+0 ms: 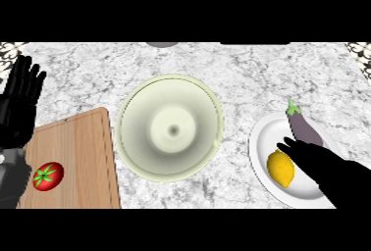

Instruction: Pick the lemon from the plate and place it in the bowl

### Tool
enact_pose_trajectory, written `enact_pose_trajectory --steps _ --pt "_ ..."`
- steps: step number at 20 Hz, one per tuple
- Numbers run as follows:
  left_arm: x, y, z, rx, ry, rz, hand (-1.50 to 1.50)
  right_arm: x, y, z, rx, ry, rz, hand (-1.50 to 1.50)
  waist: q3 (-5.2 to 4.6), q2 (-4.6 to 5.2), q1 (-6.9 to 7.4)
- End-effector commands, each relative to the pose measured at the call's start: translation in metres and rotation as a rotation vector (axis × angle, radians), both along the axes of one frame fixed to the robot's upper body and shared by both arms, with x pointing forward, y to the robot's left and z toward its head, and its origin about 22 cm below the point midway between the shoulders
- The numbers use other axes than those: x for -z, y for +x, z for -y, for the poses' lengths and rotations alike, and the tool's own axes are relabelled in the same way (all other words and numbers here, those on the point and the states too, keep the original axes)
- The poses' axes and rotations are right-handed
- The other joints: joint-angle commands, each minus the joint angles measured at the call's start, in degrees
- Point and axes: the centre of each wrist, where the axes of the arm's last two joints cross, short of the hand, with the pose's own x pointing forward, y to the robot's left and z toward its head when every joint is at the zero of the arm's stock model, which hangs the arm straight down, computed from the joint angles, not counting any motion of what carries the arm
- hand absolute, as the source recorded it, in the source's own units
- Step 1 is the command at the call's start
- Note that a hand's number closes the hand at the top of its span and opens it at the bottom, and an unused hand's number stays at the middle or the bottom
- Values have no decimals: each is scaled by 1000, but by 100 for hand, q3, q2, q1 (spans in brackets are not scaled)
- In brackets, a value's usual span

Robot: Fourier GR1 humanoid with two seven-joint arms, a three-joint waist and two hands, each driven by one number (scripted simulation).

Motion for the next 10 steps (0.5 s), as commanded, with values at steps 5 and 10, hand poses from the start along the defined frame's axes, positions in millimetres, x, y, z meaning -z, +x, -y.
enact_pose_trajectory --steps 5,10 --pt "3 -10 0 -12 1 11 0 61 11 -5 16 -37 -30 -150 4 -1 14" --pt "-12 6 0 -6 4 -1 0 68 28 25 5 -2 -1 -150 3 1 -14"
